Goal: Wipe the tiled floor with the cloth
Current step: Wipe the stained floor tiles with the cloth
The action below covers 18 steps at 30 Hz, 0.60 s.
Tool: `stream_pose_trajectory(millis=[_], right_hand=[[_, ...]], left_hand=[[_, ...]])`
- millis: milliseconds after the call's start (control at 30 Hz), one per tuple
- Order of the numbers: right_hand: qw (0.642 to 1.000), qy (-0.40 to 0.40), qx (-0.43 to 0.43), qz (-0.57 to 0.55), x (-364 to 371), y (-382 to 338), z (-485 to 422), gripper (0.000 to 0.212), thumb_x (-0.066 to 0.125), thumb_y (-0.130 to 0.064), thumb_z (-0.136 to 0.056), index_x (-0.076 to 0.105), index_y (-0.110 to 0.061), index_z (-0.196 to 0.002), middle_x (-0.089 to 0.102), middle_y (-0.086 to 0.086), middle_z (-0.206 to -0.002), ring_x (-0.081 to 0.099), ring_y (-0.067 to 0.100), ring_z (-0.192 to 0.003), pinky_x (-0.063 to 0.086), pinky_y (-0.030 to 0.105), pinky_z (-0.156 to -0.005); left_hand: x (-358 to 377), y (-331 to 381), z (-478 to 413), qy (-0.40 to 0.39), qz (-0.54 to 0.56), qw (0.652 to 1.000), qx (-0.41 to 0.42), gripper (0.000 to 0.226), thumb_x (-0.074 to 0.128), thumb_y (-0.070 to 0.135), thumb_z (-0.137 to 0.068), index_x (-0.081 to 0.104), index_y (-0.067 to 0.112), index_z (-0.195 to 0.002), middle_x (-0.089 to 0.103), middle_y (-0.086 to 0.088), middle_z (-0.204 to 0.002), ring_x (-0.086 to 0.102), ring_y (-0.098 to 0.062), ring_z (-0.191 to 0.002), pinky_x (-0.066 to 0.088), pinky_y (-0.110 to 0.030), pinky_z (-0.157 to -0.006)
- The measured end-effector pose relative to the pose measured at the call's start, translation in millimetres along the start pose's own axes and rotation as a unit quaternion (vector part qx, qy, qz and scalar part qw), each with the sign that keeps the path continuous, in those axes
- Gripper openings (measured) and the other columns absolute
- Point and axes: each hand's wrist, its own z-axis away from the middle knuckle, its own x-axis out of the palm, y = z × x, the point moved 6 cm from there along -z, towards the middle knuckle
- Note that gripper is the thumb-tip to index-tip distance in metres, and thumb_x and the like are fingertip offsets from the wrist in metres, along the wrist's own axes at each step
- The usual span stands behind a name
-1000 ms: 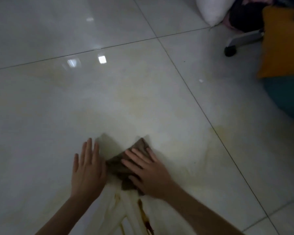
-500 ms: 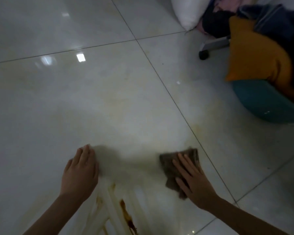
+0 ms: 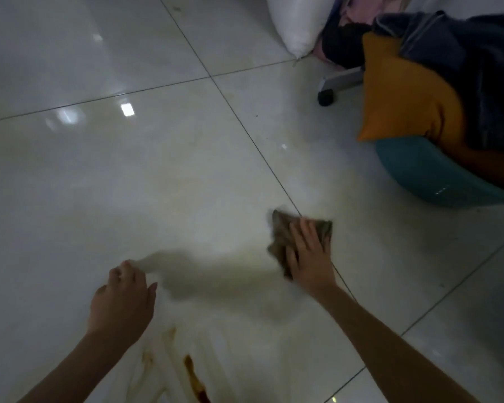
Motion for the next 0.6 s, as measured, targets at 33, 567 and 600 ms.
stream_pose_trajectory(millis=[33,567,600], right_hand=[[0.998,-0.016,-0.065,0.001,6,-5,30,0.054,0.027,-0.033,-0.102,0.025,-0.012,-0.152,0.017,0.014,-0.159,0.013,0.032,-0.148,0.009,0.055,-0.119],[0.976,0.074,0.204,-0.031,-4,-48,-61,0.060,0.032,-0.041,-0.102,0.017,-0.016,-0.154,0.009,0.010,-0.162,0.004,0.025,-0.150,-0.006,0.050,-0.118],[0.982,0.076,0.168,-0.034,4,-88,-65,0.060,0.032,-0.043,-0.102,0.017,-0.018,-0.154,0.011,0.009,-0.162,0.004,0.025,-0.150,-0.007,0.050,-0.117]], left_hand=[[-1,0,0,-0.002,0.005,1.000,0.004,0.051,0.044,0.037,-0.096,0.054,-0.005,-0.123,0.052,-0.020,-0.128,0.055,-0.033,-0.112,0.055,-0.040,-0.076],[-15,-36,-14,0.097,0.096,0.990,0.028,0.032,0.061,0.015,-0.086,0.063,0.003,-0.116,0.062,-0.015,-0.119,0.063,-0.037,-0.099,0.056,-0.049,-0.071],[-14,-43,-13,0.113,0.098,0.988,0.027,0.037,0.057,0.015,-0.086,0.061,0.001,-0.120,0.060,-0.019,-0.126,0.061,-0.040,-0.106,0.055,-0.053,-0.076]])
